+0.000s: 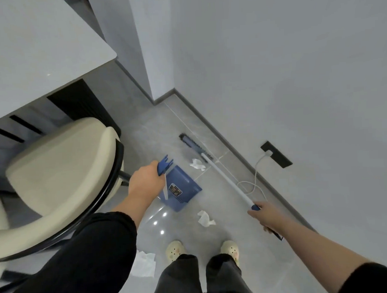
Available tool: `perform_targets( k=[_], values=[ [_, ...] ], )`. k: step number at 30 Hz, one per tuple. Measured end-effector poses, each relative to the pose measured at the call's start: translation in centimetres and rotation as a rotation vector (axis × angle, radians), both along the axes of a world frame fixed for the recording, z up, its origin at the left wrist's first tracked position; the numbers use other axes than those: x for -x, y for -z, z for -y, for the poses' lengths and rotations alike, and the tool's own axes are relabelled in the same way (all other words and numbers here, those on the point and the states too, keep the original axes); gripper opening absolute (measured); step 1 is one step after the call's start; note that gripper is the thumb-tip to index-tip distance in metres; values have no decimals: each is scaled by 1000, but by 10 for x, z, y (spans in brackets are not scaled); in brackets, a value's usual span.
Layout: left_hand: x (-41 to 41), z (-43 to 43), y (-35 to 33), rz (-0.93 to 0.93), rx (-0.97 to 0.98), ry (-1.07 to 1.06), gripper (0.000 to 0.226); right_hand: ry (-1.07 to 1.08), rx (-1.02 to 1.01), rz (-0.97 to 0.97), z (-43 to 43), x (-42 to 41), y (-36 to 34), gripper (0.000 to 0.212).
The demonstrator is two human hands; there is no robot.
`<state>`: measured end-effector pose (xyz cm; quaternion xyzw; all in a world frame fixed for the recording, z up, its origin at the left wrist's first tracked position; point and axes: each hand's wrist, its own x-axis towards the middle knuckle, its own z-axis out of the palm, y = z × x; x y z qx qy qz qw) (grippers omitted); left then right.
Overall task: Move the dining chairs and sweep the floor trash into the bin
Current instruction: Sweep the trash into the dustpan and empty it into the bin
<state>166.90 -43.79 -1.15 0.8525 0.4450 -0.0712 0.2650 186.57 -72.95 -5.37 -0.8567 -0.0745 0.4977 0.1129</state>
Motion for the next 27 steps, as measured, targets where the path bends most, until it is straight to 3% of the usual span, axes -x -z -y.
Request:
perform_targets(
  k=[5,7,11,13,14,16,19,27],
  values=[
    [15,-5,3,-2,-12,1,7,698,-190,-515,-17,-16,1,10],
    [18,-7,5,-2,-34,5,9,692,-237,-489,-44,-23,12,10],
    [19,-6,2,-12,-55,17,13,76,-130,-87,-102,-12,42,20],
    [21,-5,2,-29,-65,31,13,-225,-12,78,-119,-2,57,9],
    [21,-4,1,-36,-72,37,12,-310,44,145,-122,2,64,20],
    [23,-5,1,-50,-86,59,11,-393,135,188,-118,9,74,42],
    [26,-7,-1,-71,-107,104,9,-453,221,210,-94,17,75,56],
    [39,3,-12,-43,-109,117,12,-548,325,220,-47,38,57,58]
  ],
)
